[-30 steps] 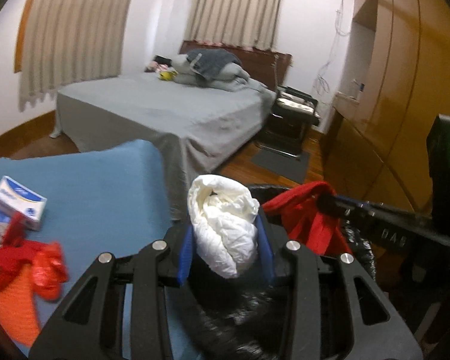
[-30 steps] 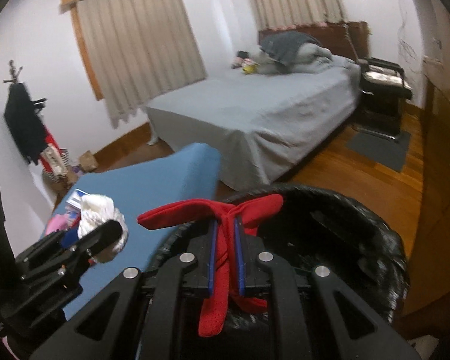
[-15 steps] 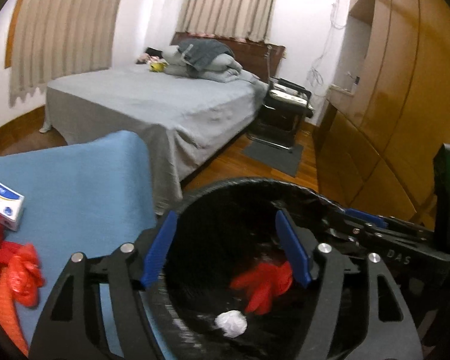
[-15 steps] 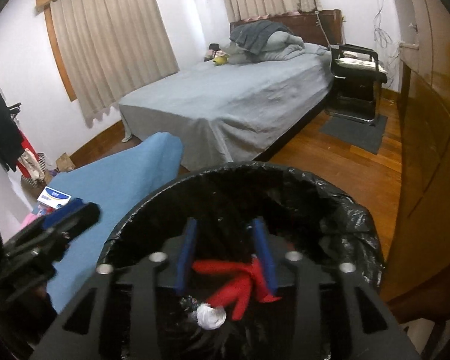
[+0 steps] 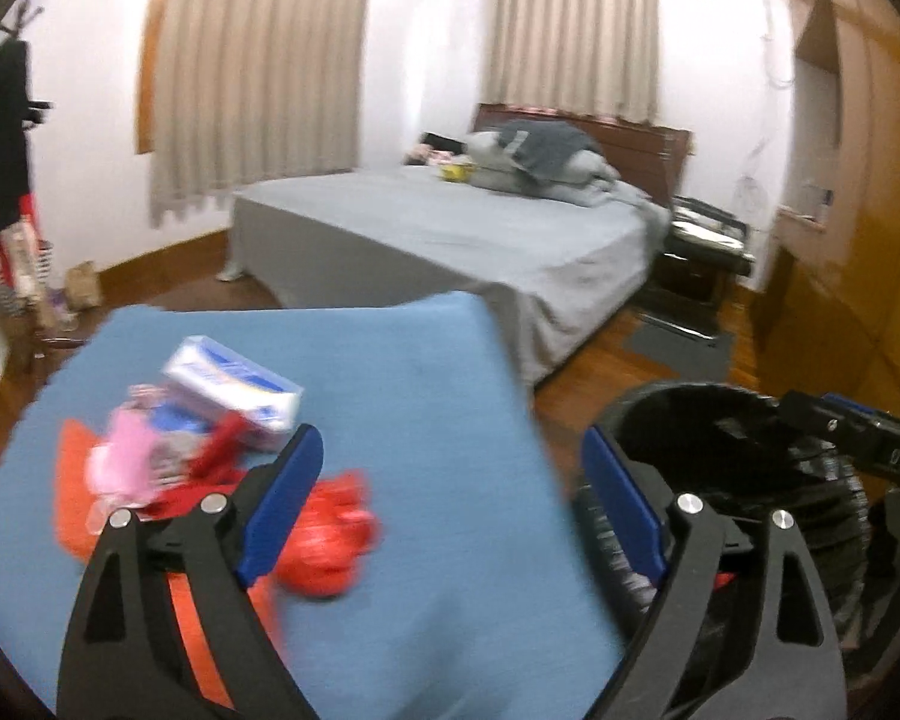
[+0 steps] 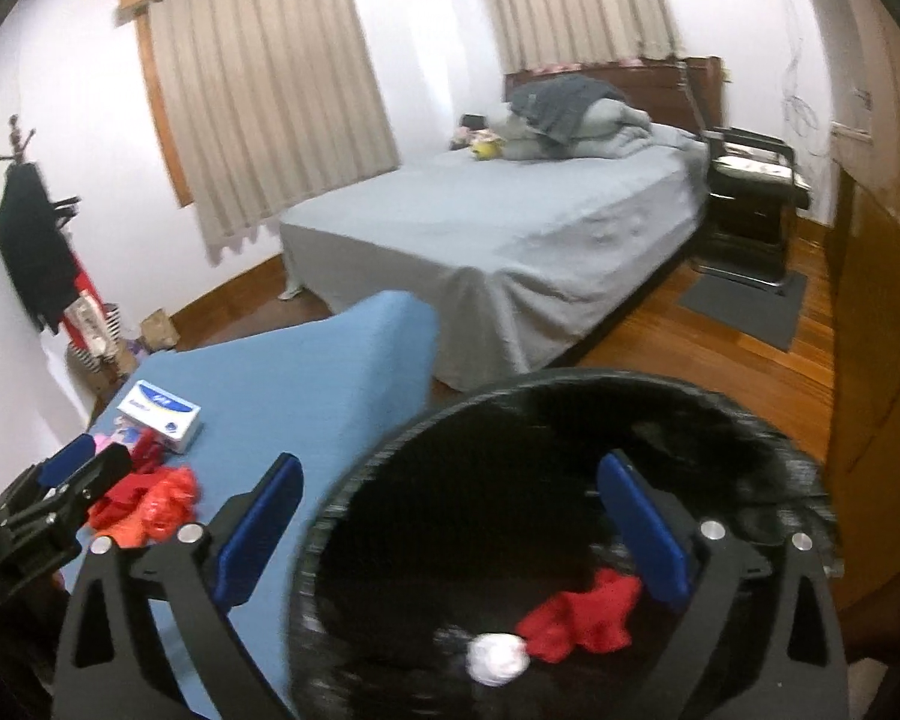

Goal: Collect trash
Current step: 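Grasp the red plastic bag with the right tool while the left tool grasps the pink mask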

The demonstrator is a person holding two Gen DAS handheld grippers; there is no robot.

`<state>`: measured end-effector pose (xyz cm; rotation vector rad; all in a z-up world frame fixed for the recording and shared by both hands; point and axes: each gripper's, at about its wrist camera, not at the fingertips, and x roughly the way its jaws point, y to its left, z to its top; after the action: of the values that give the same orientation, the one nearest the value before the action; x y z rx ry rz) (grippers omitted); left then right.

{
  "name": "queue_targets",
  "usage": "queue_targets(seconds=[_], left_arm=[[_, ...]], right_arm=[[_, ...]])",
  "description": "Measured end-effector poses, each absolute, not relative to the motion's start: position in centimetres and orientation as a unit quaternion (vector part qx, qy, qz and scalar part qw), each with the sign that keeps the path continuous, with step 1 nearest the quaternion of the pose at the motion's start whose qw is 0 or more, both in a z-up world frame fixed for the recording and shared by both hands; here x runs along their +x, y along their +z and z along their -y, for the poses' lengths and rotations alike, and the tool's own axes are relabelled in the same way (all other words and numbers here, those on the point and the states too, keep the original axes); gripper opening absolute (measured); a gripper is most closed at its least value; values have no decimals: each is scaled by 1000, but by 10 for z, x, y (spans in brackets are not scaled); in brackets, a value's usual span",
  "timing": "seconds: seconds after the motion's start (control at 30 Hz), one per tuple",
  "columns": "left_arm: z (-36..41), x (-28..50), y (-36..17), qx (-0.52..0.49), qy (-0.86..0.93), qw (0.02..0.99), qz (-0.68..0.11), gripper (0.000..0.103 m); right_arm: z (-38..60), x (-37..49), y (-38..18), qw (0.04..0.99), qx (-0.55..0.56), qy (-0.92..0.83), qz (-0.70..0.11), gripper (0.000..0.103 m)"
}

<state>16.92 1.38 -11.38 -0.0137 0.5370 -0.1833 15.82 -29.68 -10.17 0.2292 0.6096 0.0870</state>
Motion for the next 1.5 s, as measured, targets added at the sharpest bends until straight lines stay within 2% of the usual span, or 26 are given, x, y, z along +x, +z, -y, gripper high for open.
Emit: queue_targets(seconds=[0.5,0.87,0.97,1.07,1.17,1.2,1.23,1.5], left_arm=[[-132,151,-130,-30,36,959,-281,85],[-171,146,-142,-52,68,953,-289,85],[-176,145,-146,-56,69,953,-291,84],[-177,146,-147,-59,69,952,-293,83],[-176,146,-149,-59,67,951,-295,82],[-175,145,-149,-59,66,951,-295,82],[-175,145,-148,-58,64,952,-295,82],[-163,151,-142,-53,53,955,-287,79]], right_arm=[[128,208,-136,927,68,168,-328,97],[73,227,-171,904,40,198,-376,93],[65,229,-176,898,31,207,-386,87],[62,229,-181,890,29,221,-397,74],[59,228,-185,882,27,234,-407,59],[59,228,-186,879,30,245,-409,48],[57,227,-186,877,30,249,-409,44],[75,222,-162,892,30,239,-382,41]])
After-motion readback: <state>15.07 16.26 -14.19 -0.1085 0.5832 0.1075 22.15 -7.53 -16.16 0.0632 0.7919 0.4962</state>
